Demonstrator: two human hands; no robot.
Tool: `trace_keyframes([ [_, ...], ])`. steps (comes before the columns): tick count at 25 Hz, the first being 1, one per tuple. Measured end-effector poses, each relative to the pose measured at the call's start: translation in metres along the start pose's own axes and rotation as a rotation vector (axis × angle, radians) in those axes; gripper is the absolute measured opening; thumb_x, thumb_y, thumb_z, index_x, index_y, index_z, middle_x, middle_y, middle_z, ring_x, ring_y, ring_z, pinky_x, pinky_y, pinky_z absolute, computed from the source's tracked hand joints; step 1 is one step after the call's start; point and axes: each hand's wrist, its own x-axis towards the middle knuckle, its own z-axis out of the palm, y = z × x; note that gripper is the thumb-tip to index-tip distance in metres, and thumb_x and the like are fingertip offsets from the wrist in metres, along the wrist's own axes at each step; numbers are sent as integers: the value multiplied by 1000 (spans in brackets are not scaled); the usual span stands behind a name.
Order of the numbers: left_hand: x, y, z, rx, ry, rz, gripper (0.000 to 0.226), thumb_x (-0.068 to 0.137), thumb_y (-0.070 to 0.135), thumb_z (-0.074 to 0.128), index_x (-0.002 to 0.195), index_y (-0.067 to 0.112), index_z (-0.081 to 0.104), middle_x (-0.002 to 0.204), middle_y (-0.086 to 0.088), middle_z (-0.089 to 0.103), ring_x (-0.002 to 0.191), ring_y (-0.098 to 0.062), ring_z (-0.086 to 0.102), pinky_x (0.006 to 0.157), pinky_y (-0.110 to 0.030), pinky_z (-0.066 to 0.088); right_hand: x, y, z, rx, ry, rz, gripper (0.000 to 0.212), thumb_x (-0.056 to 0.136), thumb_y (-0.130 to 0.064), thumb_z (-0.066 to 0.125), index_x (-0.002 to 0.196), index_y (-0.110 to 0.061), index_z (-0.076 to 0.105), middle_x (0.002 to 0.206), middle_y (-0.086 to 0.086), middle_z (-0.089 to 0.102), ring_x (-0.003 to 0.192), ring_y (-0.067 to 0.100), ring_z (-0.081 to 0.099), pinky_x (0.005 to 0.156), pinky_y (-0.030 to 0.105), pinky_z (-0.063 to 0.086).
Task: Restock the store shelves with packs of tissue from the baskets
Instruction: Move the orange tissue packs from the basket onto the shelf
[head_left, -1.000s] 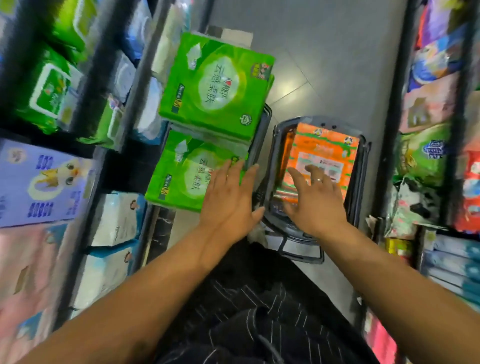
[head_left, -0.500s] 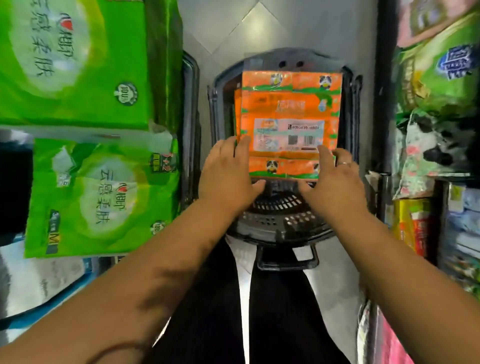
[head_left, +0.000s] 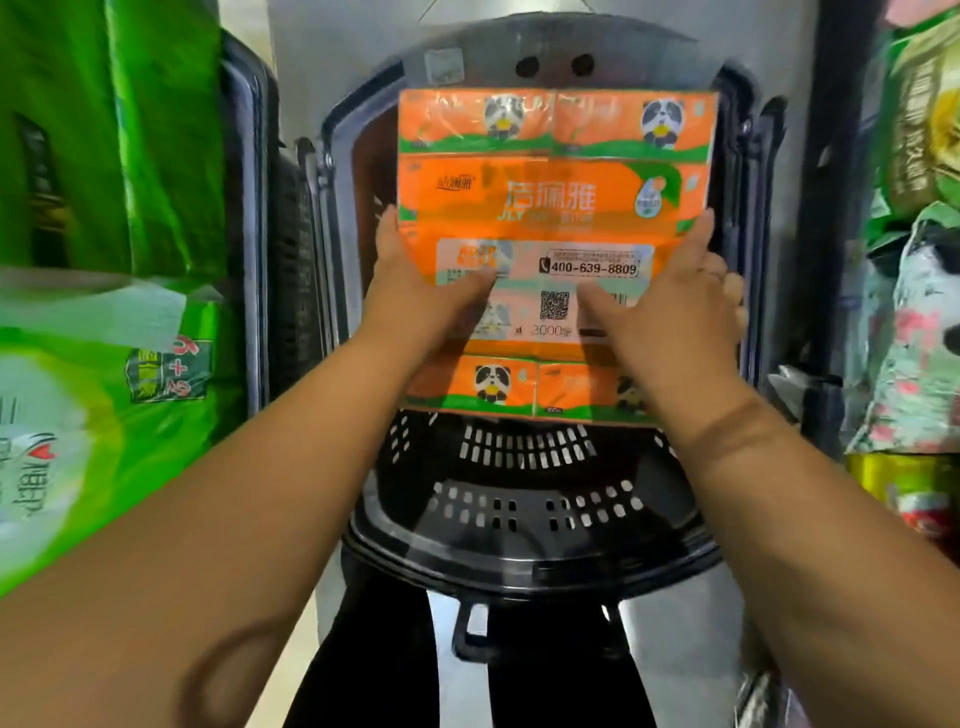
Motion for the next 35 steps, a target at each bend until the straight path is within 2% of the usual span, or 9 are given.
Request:
trace_keyframes([
  [3, -7, 4, -2, -93, -35, -31, 90, 73, 20, 82, 142, 28, 24, 116, 14, 55, 107, -8, 56, 98, -41, 48, 0, 0, 6, 314, -63, 128, 116, 76, -47, 76, 153, -13, -4, 151, 11, 26, 132, 33, 39, 103, 44, 38],
  [6, -26, 5, -7, -143, -69, -58, 86, 74, 13, 80, 139, 28, 27, 117, 10, 56, 106, -7, 58, 94, -39, 52, -6, 3, 6, 422, -73, 170, 108, 70, -43, 80, 148, -18, 10, 141, 11, 36, 126, 32, 45, 101, 45, 43],
  [11, -76, 4, -25, -174, -51, -85, 73, 78, 11, 77, 126, 37, 29, 104, 16, 58, 81, 14, 60, 61, -8, 49, -49, 17, 3, 533, -72, 153, 92, 68, -37, 83, 134, -24, 21, 128, 5, 50, 111, 24, 57, 89, 42, 51],
  [13, -102, 3, -38, -166, -8, -113, 76, 77, 14, 79, 130, 37, 29, 106, 15, 59, 82, 12, 61, 67, -10, 50, -71, 15, -5, 553, -72, 134, 89, 66, -36, 84, 130, -26, 22, 127, 4, 51, 111, 22, 57, 92, 44, 51],
  [16, -141, -1, -57, -157, 60, -185, 88, 74, 23, 82, 141, 34, 25, 121, 5, 59, 100, -7, 62, 93, -36, 51, -103, 4, -21, 531, -91, 83, 88, 62, -39, 84, 125, -29, 24, 125, 3, 52, 110, 23, 58, 93, 48, 51],
  [18, -167, -4, -72, -199, 97, -207, 89, 73, 25, 82, 141, 35, 25, 123, 4, 60, 102, -9, 63, 96, -42, 50, -126, -6, -30, 480, -109, 40, 91, 63, -40, 85, 129, -26, 24, 128, 5, 49, 113, 25, 56, 94, 48, 50],
  [23, -232, -17, -116, -280, 177, -225, 75, 69, 45, 80, 121, 59, 28, 109, 23, 64, 94, -3, 66, 86, -40, 54, -182, -31, -51, 409, -164, -71, 101, 66, -42, 84, 140, -21, 18, 136, 4, 42, 121, 26, 51, 98, 50, 46],
  [30, -338, -52, -182, -474, 350, -211, 72, 77, 23, 80, 124, 46, 30, 107, 19, 62, 88, 10, 61, 78, -19, 52, -291, -81, -61, 337, -207, -281, 97, 66, -42, 83, 138, -20, 22, 133, 6, 47, 119, 28, 51, 98, 50, 45],
  [35, -427, -101, -245, -558, 457, -199, 71, 76, 23, 80, 126, 41, 32, 106, 17, 62, 86, 10, 63, 65, -8, 49, -387, -115, -50, 338, -273, -394, 96, 46, -61, 73, 124, -27, 29, 122, 6, 56, 107, 27, 60, 91, 50, 51],
])
